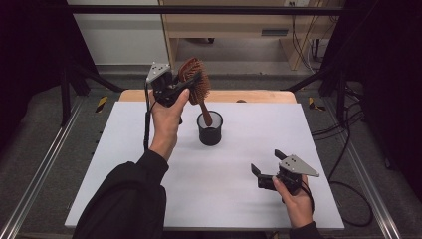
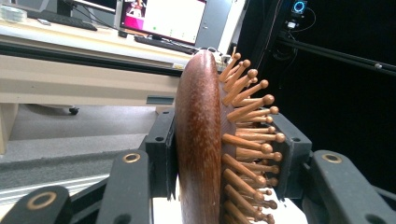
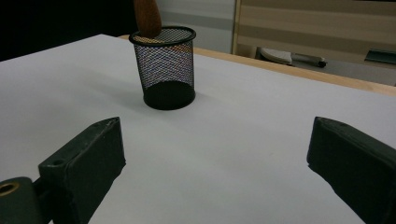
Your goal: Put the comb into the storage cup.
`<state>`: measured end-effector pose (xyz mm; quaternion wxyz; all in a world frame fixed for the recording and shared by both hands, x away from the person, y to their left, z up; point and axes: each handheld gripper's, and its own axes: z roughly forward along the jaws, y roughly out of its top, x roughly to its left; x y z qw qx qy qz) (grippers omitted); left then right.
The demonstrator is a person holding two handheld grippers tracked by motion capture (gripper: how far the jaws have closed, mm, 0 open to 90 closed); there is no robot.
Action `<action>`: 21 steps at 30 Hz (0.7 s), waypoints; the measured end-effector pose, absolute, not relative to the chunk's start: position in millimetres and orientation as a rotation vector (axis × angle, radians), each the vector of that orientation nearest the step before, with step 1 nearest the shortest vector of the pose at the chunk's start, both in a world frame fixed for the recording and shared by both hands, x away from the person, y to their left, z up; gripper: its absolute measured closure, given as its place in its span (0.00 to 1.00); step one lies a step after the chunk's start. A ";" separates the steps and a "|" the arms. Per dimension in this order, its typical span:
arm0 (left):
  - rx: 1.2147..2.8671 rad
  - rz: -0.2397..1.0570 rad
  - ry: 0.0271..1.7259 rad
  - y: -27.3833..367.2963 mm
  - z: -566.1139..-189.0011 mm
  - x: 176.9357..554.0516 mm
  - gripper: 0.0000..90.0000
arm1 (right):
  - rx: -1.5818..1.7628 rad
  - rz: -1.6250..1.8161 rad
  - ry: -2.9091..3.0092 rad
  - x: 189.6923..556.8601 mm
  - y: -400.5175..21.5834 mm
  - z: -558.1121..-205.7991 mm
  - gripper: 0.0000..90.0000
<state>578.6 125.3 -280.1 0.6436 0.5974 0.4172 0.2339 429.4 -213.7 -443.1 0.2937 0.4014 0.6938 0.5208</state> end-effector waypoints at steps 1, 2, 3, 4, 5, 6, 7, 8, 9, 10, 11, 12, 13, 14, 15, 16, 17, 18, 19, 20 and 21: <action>1.363 0.534 0.949 125.0 -280.3 578.7 0.58 | 1.069 1.387 1.847 429.4 -213.6 -443.1 0.05; 1.364 0.533 0.949 124.6 -280.6 578.7 0.58 | 1.069 1.385 1.847 429.4 -213.7 -443.2 0.05; 1.365 0.532 0.949 124.2 -280.9 578.8 0.58 | 1.070 1.385 1.847 429.4 -213.7 -443.2 0.05; 1.368 0.533 0.948 123.8 -281.2 579.0 0.58 | 1.070 1.386 1.847 429.4 -213.8 -443.2 0.05; 1.369 0.535 0.948 123.6 -281.4 579.1 0.58 | 1.069 1.385 1.847 429.4 -213.8 -443.2 0.05; 1.371 0.537 0.948 123.4 -281.7 579.4 0.58 | 1.069 1.385 1.847 429.4 -213.8 -443.2 0.05; 1.371 0.538 0.950 123.3 -282.2 579.8 0.57 | 1.070 1.385 1.847 429.5 -213.7 -443.3 0.05; 1.370 0.538 0.952 123.2 -282.7 580.3 0.58 | 1.069 1.384 1.848 429.5 -213.7 -443.3 0.05; 1.369 0.537 0.955 123.1 -283.4 581.0 0.57 | 1.067 1.384 1.848 429.5 -213.6 -443.3 0.05; 1.369 0.537 0.957 123.1 -284.1 581.9 0.57 | 1.066 1.384 1.849 429.5 -213.5 -443.4 0.05; 1.367 0.536 0.960 123.1 -284.9 582.7 0.57 | 1.067 1.384 1.850 429.5 -213.3 -443.4 0.05; 1.366 0.536 0.962 123.1 -286.0 583.7 0.57 | 1.066 1.381 1.852 429.4 -213.3 -443.5 0.05; 1.365 0.535 0.965 122.9 -287.2 584.6 0.57 | 1.066 1.381 1.852 429.4 -213.3 -443.5 0.05; 1.368 0.536 0.968 122.8 -288.9 585.7 0.57 | 1.065 1.381 1.853 429.5 -213.3 -443.6 0.05; 1.369 0.535 0.970 122.5 -289.9 586.3 0.57 | 1.065 1.381 1.854 429.6 -213.2 -443.9 0.05; 1.373 0.535 0.972 122.3 -291.2 587.1 0.57 | 1.067 1.381 1.856 429.7 -213.2 -443.9 0.05; 1.373 0.534 0.974 121.8 -292.5 587.9 0.57 | 1.065 1.381 1.856 429.8 -213.1 -444.0 0.05; 1.374 0.534 0.976 121.3 -293.9 588.8 0.57 | 1.064 1.381 1.856 429.7 -213.0 -443.9 0.05; 1.374 0.532 0.978 120.7 -295.3 589.8 0.57 | 1.065 1.382 1.856 429.5 -212.9 -443.8 0.05; 1.375 0.532 0.981 120.0 -296.5 590.8 0.57 | 1.065 1.381 1.855 429.2 -212.9 -443.7 0.05; 1.376 0.530 0.984 119.2 -297.8 591.9 0.57 | 1.065 1.381 1.856 429.2 -212.9 -443.7 0.05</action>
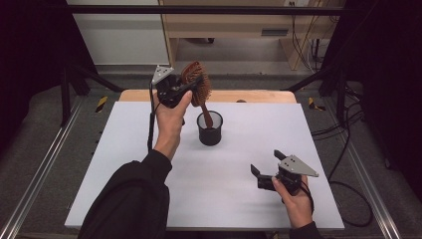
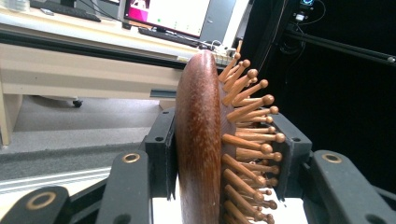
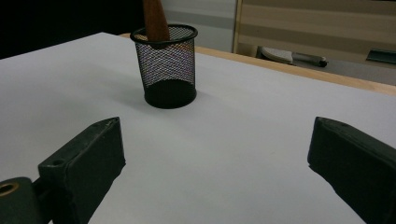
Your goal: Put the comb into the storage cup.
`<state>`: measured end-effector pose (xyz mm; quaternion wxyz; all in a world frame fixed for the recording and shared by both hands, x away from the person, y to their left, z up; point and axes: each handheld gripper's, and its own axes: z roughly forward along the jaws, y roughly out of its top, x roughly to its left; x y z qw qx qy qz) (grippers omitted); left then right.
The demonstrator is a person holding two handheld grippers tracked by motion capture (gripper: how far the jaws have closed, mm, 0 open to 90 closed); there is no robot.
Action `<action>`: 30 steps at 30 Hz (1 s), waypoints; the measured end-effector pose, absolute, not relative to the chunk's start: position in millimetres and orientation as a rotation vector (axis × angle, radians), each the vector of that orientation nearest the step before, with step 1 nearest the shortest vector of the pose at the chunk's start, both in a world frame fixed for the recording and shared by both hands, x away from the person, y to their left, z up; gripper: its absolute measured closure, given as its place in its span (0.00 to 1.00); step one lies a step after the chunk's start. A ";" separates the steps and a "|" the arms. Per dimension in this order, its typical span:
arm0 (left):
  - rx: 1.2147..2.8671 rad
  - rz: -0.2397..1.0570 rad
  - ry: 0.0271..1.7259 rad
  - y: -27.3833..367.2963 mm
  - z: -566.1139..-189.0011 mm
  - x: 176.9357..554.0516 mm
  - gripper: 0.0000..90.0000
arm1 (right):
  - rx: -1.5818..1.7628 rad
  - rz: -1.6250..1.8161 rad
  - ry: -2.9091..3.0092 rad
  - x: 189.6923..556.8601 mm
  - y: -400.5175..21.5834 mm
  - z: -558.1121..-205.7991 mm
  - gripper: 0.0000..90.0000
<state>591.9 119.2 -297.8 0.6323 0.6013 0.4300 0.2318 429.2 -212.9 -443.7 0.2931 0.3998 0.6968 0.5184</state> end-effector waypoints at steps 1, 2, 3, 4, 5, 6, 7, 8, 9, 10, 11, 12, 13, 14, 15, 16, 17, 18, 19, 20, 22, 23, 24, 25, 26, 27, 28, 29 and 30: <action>1.377 0.528 0.986 118.2 -298.9 592.9 0.57 | 1.063 1.380 1.857 429.3 -213.0 -443.8 0.05; 1.380 0.527 0.986 117.1 -300.1 593.9 0.57 | 1.062 1.381 1.858 429.5 -213.0 -444.0 0.05; 1.383 0.527 0.989 115.6 -301.4 595.1 0.57 | 1.062 1.382 1.858 429.6 -213.0 -444.0 0.05; 1.385 0.526 0.989 114.6 -302.3 595.8 0.57 | 1.062 1.383 1.858 429.6 -213.0 -443.9 0.05; 1.387 0.524 0.990 113.3 -303.3 596.5 0.57 | 1.062 1.383 1.858 429.6 -213.0 -443.8 0.05; 1.389 0.525 0.992 112.0 -304.5 597.3 0.57 | 1.061 1.383 1.857 429.6 -213.1 -443.8 0.05; 1.395 0.527 0.992 111.0 -305.6 598.1 0.57 | 1.061 1.383 1.857 429.6 -213.1 -443.7 0.05; 1.399 0.528 0.992 110.1 -306.8 598.9 0.57 | 1.062 1.384 1.858 429.6 -213.1 -443.7 0.05; 1.402 0.529 0.994 109.4 -308.0 599.6 0.57 | 1.061 1.384 1.858 429.6 -213.1 -443.8 0.05; 1.404 0.530 0.996 108.8 -309.1 600.4 0.57 | 1.060 1.383 1.858 429.7 -213.0 -443.8 0.05; 1.406 0.527 0.997 108.4 -310.2 601.2 0.57 | 1.060 1.384 1.858 429.7 -212.9 -443.9 0.05; 1.408 0.527 0.997 107.9 -311.2 601.9 0.57 | 1.060 1.383 1.859 429.6 -212.8 -443.9 0.05; 1.412 0.527 0.998 107.6 -312.0 602.4 0.57 | 1.059 1.382 1.859 429.7 -212.8 -443.9 0.05; 1.412 0.527 1.000 107.2 -312.8 602.9 0.57 | 1.060 1.382 1.859 429.7 -212.7 -444.0 0.05; 1.412 0.526 1.000 107.0 -313.4 603.2 0.57 | 1.060 1.382 1.861 429.7 -212.7 -444.0 0.05; 1.412 0.523 1.002 106.7 -313.9 603.4 0.57 | 1.062 1.382 1.860 429.8 -212.6 -444.1 0.05; 1.411 0.524 1.001 106.4 -314.3 603.5 0.57 | 1.061 1.382 1.861 429.9 -212.6 -444.1 0.05; 1.411 0.525 1.002 105.9 -314.7 603.7 0.57 | 1.063 1.382 1.862 429.9 -212.5 -444.2 0.05; 1.414 0.525 1.001 105.8 -315.0 603.9 0.57 | 1.063 1.383 1.862 429.9 -212.3 -444.3 0.05; 1.415 0.524 1.000 105.5 -315.3 604.0 0.57 | 1.064 1.383 1.864 429.8 -212.2 -444.3 0.05; 1.414 0.523 1.001 105.0 -316.3 604.2 0.57 | 1.068 1.384 1.864 429.6 -211.9 -444.2 0.05; 1.419 0.524 1.000 105.0 -316.8 604.1 0.57 | 1.067 1.383 1.864 429.8 -211.9 -444.4 0.05; 1.420 0.524 1.000 105.0 -317.5 604.1 0.57 | 1.067 1.382 1.864 429.9 -211.8 -444.5 0.05; 1.420 0.523 1.001 104.8 -318.1 604.2 0.57 | 1.066 1.380 1.865 430.0 -211.8 -444.6 0.05; 1.425 0.525 1.000 105.0 -318.7 604.1 0.57 | 1.066 1.380 1.867 430.0 -211.8 -444.7 0.05; 1.423 0.525 1.003 105.0 -319.4 604.2 0.57 | 1.066 1.381 1.868 430.0 -211.7 -444.7 0.05; 1.423 0.525 1.003 105.0 -319.9 604.3 0.57 | 1.065 1.380 1.867 430.0 -211.7 -444.7 0.05; 1.425 0.526 1.003 105.2 -320.3 604.4 0.57 | 1.064 1.380 1.867 430.0 -211.7 -444.7 0.05; 1.424 0.527 1.004 105.2 -320.7 604.5 0.57 | 1.065 1.381 1.869 430.0 -211.6 -444.7 0.05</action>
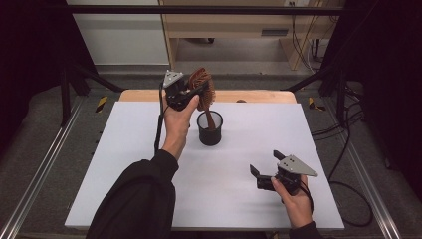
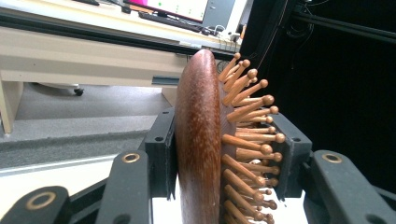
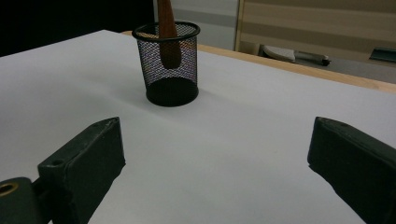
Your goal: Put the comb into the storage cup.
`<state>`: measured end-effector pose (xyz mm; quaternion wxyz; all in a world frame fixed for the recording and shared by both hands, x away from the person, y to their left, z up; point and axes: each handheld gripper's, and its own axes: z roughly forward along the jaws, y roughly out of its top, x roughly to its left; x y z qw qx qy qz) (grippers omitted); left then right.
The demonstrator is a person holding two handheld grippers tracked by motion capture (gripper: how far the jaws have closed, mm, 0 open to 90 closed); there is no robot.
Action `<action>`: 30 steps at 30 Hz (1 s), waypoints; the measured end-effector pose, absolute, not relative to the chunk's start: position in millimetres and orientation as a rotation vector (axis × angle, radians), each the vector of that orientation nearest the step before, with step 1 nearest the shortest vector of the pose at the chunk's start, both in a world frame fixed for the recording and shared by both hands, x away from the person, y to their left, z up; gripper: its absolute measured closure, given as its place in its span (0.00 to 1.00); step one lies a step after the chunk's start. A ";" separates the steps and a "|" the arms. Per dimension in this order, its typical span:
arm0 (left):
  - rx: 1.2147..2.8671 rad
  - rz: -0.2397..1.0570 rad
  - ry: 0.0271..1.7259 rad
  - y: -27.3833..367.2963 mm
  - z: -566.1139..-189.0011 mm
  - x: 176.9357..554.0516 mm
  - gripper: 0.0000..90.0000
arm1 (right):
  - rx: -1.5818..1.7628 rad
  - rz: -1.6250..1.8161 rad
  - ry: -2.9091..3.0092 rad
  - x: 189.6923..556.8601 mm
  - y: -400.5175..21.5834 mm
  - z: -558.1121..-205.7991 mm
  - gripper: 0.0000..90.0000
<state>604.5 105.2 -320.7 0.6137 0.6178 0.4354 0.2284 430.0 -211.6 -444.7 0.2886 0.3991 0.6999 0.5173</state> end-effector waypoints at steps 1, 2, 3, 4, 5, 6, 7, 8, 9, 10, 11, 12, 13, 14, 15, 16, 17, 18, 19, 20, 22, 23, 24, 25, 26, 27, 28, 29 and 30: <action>1.422 0.525 1.005 105.0 -321.2 604.6 0.57 | 1.064 1.380 1.868 430.0 -211.6 -444.8 0.05; 1.422 0.523 1.005 104.7 -321.8 604.8 0.57 | 1.066 1.381 1.869 430.0 -211.5 -444.8 0.05; 1.426 0.525 1.004 104.5 -322.3 604.8 0.57 | 1.067 1.380 1.870 429.9 -211.5 -444.8 0.05; 1.426 0.525 1.004 104.2 -322.8 604.7 0.57 | 1.066 1.381 1.870 429.9 -211.5 -444.8 0.05; 1.423 0.525 1.005 103.8 -323.5 604.6 0.57 | 1.065 1.381 1.870 429.9 -211.5 -444.7 0.05; 1.423 0.525 1.006 103.6 -324.1 604.5 0.57 | 1.065 1.381 1.870 429.9 -211.5 -444.7 0.05; 1.427 0.524 1.006 103.5 -324.8 604.6 0.57 | 1.064 1.381 1.871 429.9 -211.5 -444.8 0.05; 1.429 0.525 1.006 103.4 -325.3 604.6 0.57 | 1.062 1.378 1.871 429.9 -211.3 -444.9 0.05; 1.429 0.525 1.008 103.3 -325.8 604.6 0.57 | 1.062 1.378 1.871 429.9 -211.3 -444.9 0.05; 1.428 0.525 1.010 103.3 -326.2 604.7 0.57 | 1.062 1.379 1.871 429.8 -211.2 -444.9 0.05; 1.424 0.522 1.012 103.2 -326.5 604.7 0.57 | 1.062 1.379 1.872 429.7 -211.1 -444.9 0.05; 1.424 0.523 1.012 103.2 -326.6 604.7 0.57 | 1.059 1.379 1.872 429.6 -211.0 -444.9 0.05; 1.425 0.523 1.011 103.1 -326.8 604.8 0.57 | 1.059 1.379 1.872 429.5 -211.0 -444.8 0.05; 1.426 0.523 1.011 103.0 -327.0 604.9 0.57 | 1.060 1.378 1.873 429.5 -210.9 -444.8 0.05; 1.425 0.522 1.011 103.0 -327.3 604.9 0.57 | 1.059 1.377 1.873 429.6 -210.9 -444.9 0.05; 1.425 0.521 1.010 103.0 -327.5 605.0 0.57 | 1.058 1.377 1.873 429.8 -210.9 -445.0 0.05; 1.426 0.521 1.011 103.0 -328.1 605.0 0.57 | 1.058 1.377 1.873 429.8 -210.9 -445.0 0.05; 1.425 0.521 1.013 102.9 -328.6 605.0 0.57 | 1.058 1.378 1.873 429.8 -210.8 -445.0 0.05; 1.424 0.521 1.014 103.0 -329.2 605.0 0.57 | 1.058 1.377 1.873 429.7 -210.8 -445.0 0.05; 1.417 0.524 1.013 103.3 -329.8 604.5 0.57 | 1.060 1.378 1.874 429.5 -210.8 -444.9 0.05; 1.407 0.524 1.014 104.1 -331.5 603.5 0.57 | 1.057 1.378 1.873 429.3 -211.1 -444.7 0.05; 1.402 0.520 1.018 103.9 -332.4 603.4 0.57 | 1.058 1.377 1.873 429.3 -211.1 -444.8 0.05; 1.406 0.518 1.018 104.1 -333.0 603.3 0.57 | 1.056 1.377 1.874 429.3 -211.0 -444.8 0.05; 1.407 0.518 1.019 104.1 -333.6 603.2 0.57 | 1.055 1.377 1.875 429.4 -210.9 -444.9 0.05; 1.409 0.518 1.019 104.1 -334.2 603.1 0.57 | 1.055 1.376 1.877 429.3 -210.7 -444.9 0.05; 1.411 0.518 1.020 104.2 -334.5 603.0 0.57 | 1.058 1.377 1.876 429.2 -210.3 -444.9 0.05; 1.409 0.515 1.022 104.4 -335.0 603.1 0.57 | 1.058 1.377 1.876 429.2 -210.2 -444.8 0.05; 1.407 0.511 1.024 104.5 -335.5 603.2 0.57 | 1.057 1.376 1.877 429.2 -210.2 -444.8 0.05; 1.404 0.508 1.027 104.4 -336.1 603.5 0.57 | 1.057 1.377 1.878 429.4 -210.1 -445.0 0.05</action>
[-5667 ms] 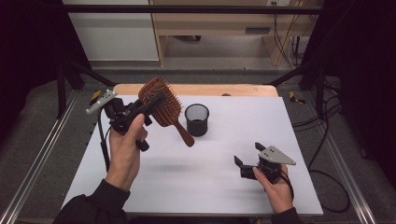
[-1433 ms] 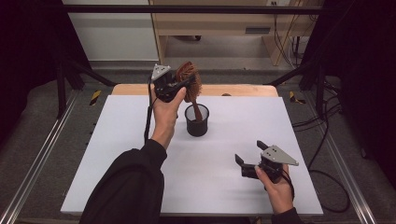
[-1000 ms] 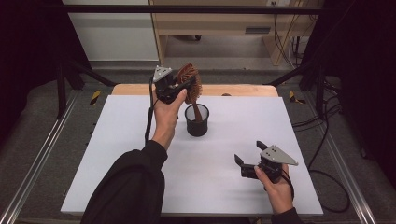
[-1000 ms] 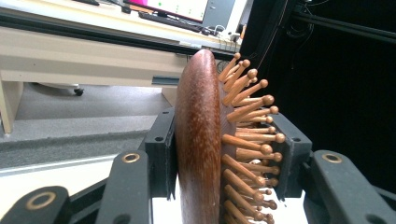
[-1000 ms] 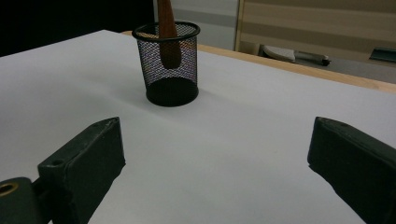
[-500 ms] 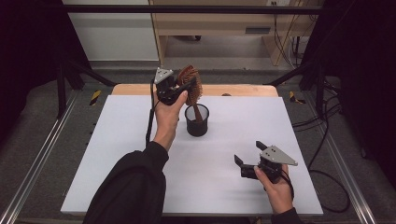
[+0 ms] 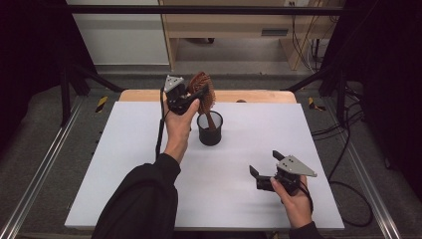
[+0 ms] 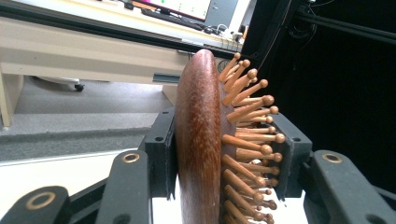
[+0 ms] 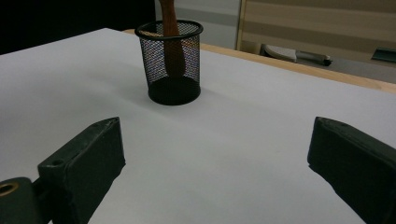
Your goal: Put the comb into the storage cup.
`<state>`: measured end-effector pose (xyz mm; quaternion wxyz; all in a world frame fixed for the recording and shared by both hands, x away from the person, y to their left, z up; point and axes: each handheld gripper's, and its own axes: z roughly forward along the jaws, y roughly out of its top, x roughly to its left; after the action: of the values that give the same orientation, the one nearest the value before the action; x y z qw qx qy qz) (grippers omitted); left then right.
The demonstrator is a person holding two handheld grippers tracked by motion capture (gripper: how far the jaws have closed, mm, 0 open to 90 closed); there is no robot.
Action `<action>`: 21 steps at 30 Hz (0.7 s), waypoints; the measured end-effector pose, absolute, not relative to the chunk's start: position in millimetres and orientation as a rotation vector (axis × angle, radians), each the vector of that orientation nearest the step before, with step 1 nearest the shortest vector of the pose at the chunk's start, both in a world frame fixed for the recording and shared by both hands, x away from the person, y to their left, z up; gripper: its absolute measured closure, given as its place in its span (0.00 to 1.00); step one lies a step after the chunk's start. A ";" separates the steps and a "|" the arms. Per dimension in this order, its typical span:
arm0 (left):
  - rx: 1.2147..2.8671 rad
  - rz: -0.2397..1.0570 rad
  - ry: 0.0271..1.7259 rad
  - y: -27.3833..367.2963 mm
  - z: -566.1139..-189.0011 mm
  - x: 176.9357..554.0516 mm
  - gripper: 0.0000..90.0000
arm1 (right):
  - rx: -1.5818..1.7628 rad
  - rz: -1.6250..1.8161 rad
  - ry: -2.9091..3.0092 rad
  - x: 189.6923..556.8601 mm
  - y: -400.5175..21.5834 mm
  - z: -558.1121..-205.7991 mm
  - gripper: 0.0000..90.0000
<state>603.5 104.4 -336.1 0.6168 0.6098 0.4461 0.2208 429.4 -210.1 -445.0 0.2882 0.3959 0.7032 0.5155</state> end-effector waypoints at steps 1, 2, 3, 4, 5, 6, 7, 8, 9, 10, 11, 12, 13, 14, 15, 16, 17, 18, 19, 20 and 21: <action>1.408 0.509 1.026 104.5 -336.7 603.6 0.57 | 1.058 1.375 1.879 429.4 -209.8 -445.1 0.05; 1.406 0.507 1.026 104.3 -337.1 603.7 0.57 | 1.058 1.375 1.879 429.4 -209.8 -445.1 0.05; 1.406 0.506 1.027 104.1 -337.8 603.7 0.57 | 1.057 1.376 1.879 429.3 -209.8 -445.1 0.05; 1.408 0.504 1.027 104.3 -338.8 603.8 0.57 | 1.058 1.375 1.879 429.3 -209.7 -445.1 0.05; 1.406 0.502 1.030 104.2 -339.5 603.9 0.57 | 1.057 1.376 1.879 429.3 -209.6 -445.2 0.05; 1.410 0.501 1.030 104.2 -340.4 604.1 0.57 | 1.056 1.375 1.881 429.5 -209.6 -445.3 0.05; 1.410 0.501 1.033 104.1 -341.2 604.3 0.57 | 1.055 1.373 1.881 429.6 -209.6 -445.4 0.05; 1.413 0.500 1.033 104.3 -341.8 604.5 0.57 | 1.056 1.374 1.881 429.6 -209.5 -445.5 0.05; 1.412 0.497 1.034 104.3 -342.4 604.9 0.57 | 1.055 1.374 1.882 429.6 -209.6 -445.5 0.05; 1.408 0.494 1.034 104.2 -343.0 605.3 0.57 | 1.055 1.374 1.881 429.7 -209.5 -445.4 0.05; 1.407 0.492 1.036 104.2 -343.5 605.6 0.57 | 1.053 1.372 1.882 429.8 -209.6 -445.5 0.05; 1.408 0.490 1.037 104.1 -343.9 605.9 0.57 | 1.054 1.372 1.883 429.8 -209.5 -445.6 0.05; 1.406 0.489 1.038 103.8 -344.3 606.2 0.57 | 1.054 1.372 1.884 429.9 -209.4 -445.7 0.05; 1.406 0.488 1.038 103.6 -344.7 606.3 0.57 | 1.054 1.373 1.885 430.0 -209.3 -445.9 0.05; 1.409 0.487 1.039 103.3 -345.1 606.4 0.57 | 1.054 1.373 1.885 429.9 -209.2 -445.8 0.05; 1.411 0.486 1.039 103.2 -345.5 606.5 0.57 | 1.054 1.373 1.885 429.9 -209.2 -445.8 0.05; 1.408 0.485 1.040 102.8 -346.0 606.7 0.57 | 1.054 1.373 1.885 429.8 -209.3 -445.7 0.05; 1.407 0.482 1.041 102.4 -346.6 606.8 0.57 | 1.053 1.373 1.885 429.8 -209.3 -445.7 0.05; 1.407 0.479 1.041 102.1 -347.6 606.7 0.57 | 1.052 1.374 1.885 429.8 -209.4 -445.6 0.05; 1.407 0.477 1.041 101.8 -348.5 606.6 0.57 | 1.053 1.374 1.885 429.7 -209.4 -445.6 0.05; 1.410 0.474 1.043 101.3 -350.0 606.3 0.57 | 1.053 1.373 1.886 429.8 -209.3 -445.7 0.05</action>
<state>606.3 101.3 -350.0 0.6150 0.6119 0.4528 0.2058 429.8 -209.3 -445.7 0.2871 0.3940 0.7058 0.5139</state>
